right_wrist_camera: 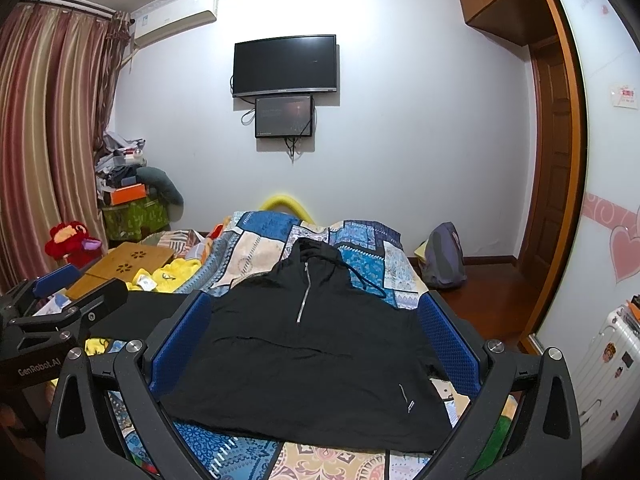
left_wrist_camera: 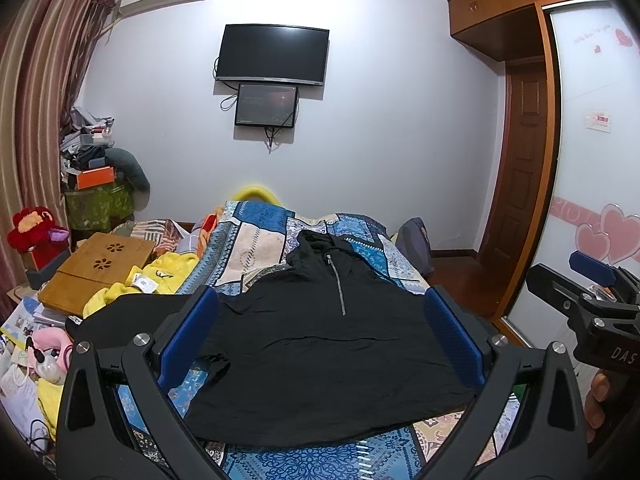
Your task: Fold large clothes
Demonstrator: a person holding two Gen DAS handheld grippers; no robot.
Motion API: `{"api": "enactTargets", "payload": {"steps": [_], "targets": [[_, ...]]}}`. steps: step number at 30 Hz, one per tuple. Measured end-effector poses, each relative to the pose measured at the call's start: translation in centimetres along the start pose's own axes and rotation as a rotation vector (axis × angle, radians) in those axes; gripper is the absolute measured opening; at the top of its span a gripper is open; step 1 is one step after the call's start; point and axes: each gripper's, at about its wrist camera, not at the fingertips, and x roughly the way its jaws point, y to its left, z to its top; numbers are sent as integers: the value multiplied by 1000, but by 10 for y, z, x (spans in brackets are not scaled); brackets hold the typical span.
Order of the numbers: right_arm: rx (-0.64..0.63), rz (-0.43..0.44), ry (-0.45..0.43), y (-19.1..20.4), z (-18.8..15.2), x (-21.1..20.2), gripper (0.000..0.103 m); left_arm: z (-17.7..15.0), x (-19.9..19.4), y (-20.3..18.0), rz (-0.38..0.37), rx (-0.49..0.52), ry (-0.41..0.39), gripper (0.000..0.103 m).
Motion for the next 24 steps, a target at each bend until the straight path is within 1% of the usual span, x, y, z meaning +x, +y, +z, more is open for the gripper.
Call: {"api": "enactTargets", "payload": {"steps": [8, 12, 14, 19, 24], "targets": [[-2, 1, 32, 0, 0, 14, 102, 1, 11, 5, 0, -8, 16, 103], [-5, 3, 58, 0, -2, 30, 103, 2, 22, 11, 11, -6, 25, 103], [-4, 4, 81, 0, -3, 42, 103, 0, 30, 17, 36, -2, 29, 103], [-11, 8, 138, 0, -5, 74, 102, -2, 51, 35, 62, 7, 41, 103], [-30, 3, 195, 0, -8, 110, 102, -5, 74, 74, 132, -35, 23, 103]]}}
